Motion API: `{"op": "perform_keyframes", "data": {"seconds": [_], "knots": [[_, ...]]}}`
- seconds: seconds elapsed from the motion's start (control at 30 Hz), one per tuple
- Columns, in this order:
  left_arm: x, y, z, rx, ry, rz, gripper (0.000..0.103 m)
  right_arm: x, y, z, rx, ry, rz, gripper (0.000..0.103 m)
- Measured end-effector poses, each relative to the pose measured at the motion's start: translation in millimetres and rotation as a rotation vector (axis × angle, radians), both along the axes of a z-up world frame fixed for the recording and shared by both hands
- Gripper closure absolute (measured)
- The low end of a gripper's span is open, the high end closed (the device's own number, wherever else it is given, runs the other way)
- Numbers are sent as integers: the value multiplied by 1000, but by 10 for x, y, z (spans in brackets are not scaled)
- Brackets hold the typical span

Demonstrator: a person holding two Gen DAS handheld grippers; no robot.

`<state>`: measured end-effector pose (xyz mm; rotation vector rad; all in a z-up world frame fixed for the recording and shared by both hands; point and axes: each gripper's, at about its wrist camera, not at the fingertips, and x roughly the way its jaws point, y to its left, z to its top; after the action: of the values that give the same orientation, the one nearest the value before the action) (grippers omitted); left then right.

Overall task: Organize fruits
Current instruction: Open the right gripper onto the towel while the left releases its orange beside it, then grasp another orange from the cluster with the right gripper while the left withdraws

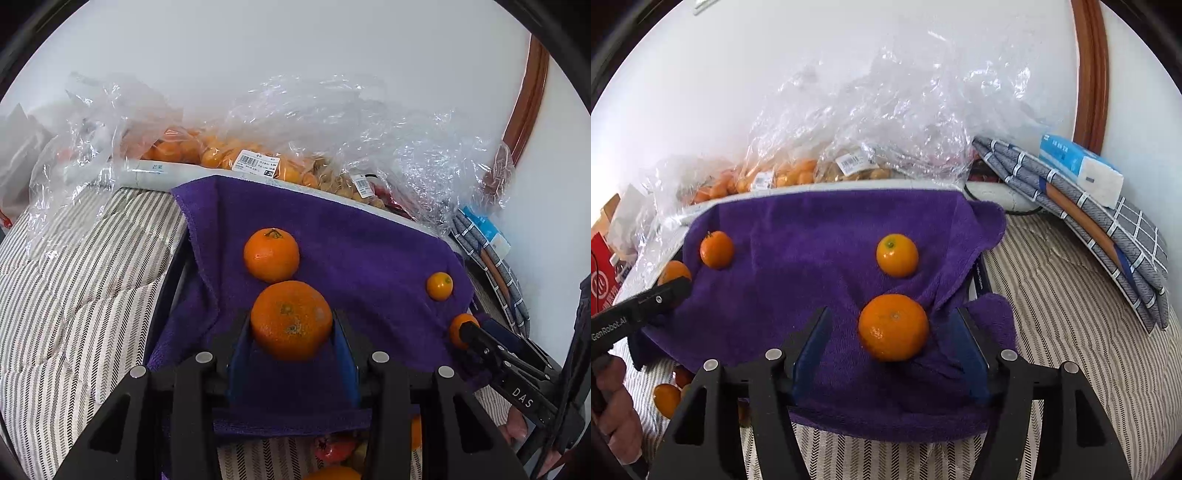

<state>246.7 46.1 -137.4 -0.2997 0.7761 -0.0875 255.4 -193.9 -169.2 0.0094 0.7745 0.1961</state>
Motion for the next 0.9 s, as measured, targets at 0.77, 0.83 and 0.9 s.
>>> {"op": "perform_keyframes", "data": {"seconds": [0.77,0.83,0.9], "knots": [[-623,404,183,-121,-151,101,51,-691,37,352,45,-7,21,57],[-753,460,174,-115,-153,108,50,-862,153,321,42,13,58,62],[-889,521,160,-107,-149,117,50,-1012,264,287,52,25,95,62]]}}
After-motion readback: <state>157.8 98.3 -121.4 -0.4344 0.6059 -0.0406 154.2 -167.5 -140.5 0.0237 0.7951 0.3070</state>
